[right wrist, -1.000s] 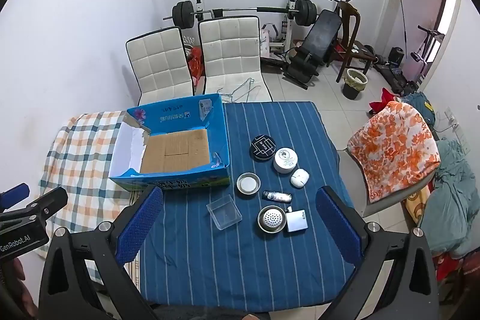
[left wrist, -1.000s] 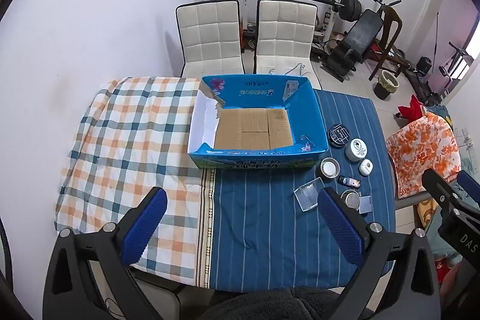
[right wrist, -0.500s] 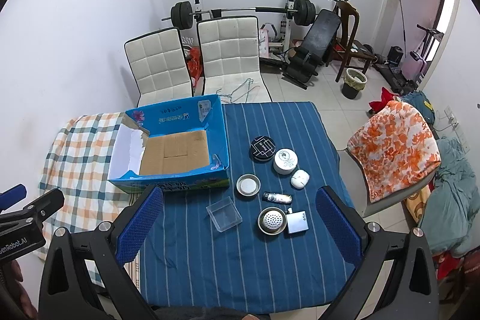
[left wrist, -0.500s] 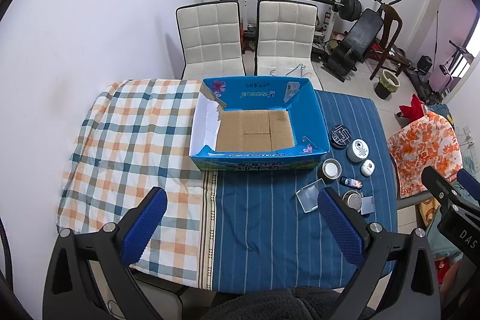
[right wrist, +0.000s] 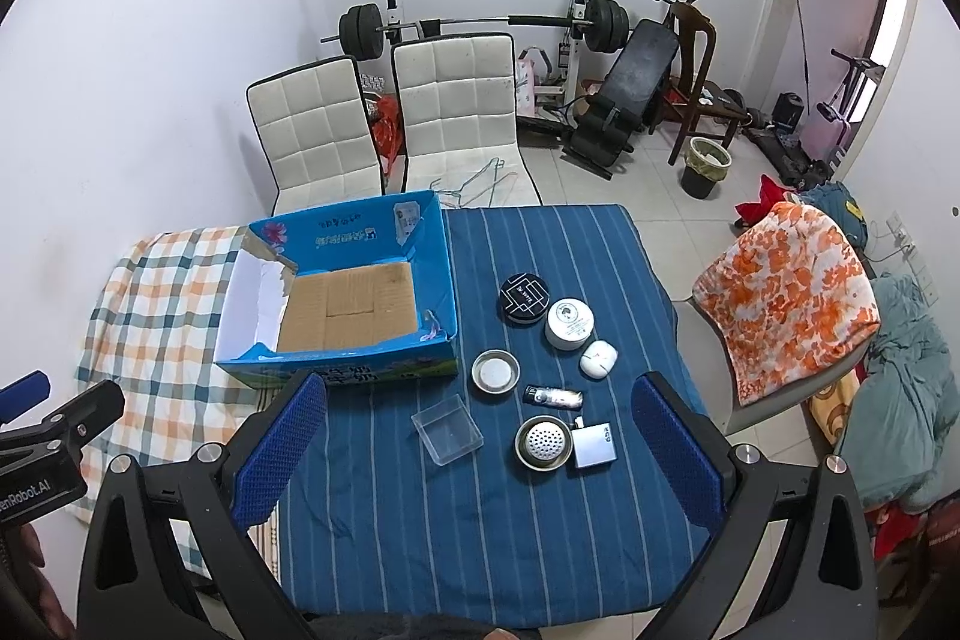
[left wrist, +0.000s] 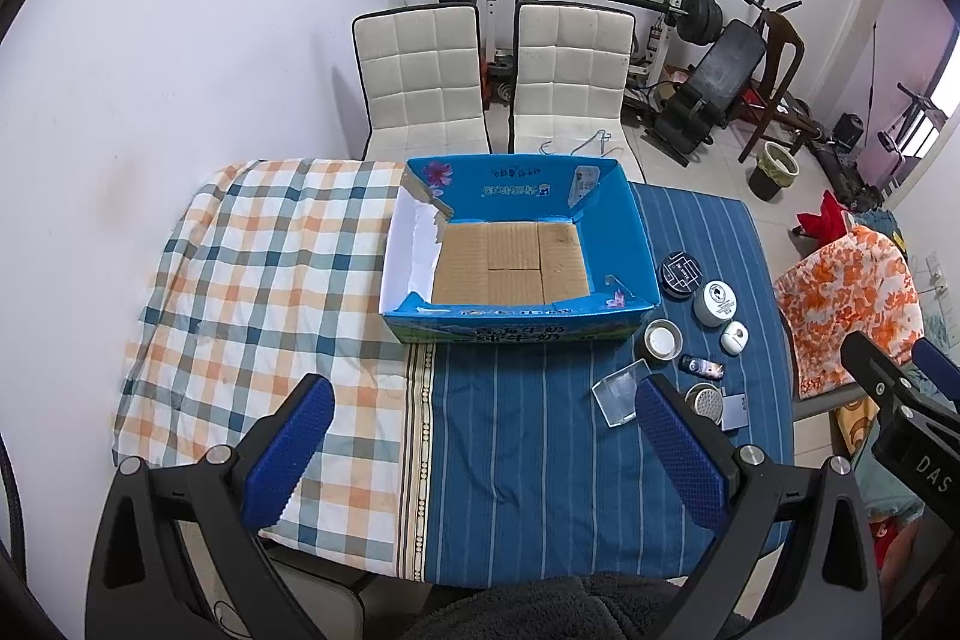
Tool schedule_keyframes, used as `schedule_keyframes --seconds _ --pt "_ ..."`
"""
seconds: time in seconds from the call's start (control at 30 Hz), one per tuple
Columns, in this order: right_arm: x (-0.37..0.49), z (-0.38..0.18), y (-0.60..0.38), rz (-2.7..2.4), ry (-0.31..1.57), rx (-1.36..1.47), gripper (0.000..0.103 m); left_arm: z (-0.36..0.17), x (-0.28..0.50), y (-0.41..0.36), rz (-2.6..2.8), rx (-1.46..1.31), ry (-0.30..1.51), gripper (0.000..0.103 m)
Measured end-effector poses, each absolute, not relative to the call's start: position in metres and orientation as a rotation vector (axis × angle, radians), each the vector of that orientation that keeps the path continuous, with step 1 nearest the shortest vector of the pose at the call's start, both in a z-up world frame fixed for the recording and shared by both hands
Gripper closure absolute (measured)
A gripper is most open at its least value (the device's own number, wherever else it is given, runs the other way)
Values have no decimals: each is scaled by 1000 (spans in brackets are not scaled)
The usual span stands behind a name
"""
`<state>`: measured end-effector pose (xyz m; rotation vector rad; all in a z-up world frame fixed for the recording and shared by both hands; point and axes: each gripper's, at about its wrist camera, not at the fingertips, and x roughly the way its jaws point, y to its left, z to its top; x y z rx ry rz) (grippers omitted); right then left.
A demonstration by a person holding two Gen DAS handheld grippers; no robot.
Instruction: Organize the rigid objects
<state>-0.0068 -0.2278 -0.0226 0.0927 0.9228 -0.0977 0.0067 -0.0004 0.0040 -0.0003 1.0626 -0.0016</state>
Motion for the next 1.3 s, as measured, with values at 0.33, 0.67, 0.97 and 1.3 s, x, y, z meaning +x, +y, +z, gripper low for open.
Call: schedule_keyframes --seconds 0.33,0.67,0.97,1.3 --pt "-5 -19 -227 -101 920 90 0 4 6 0 -2 -2 1060 0" --pt "-5 -14 -228 -104 915 90 0 4 14 6 -1 0 1053 0" --pt "-1 -7 -227 -94 911 91 0 18 24 12 6 -1 1048 0" --pt "-2 -5 -223 -87 902 84 0 22 25 15 7 -4 1040 0"
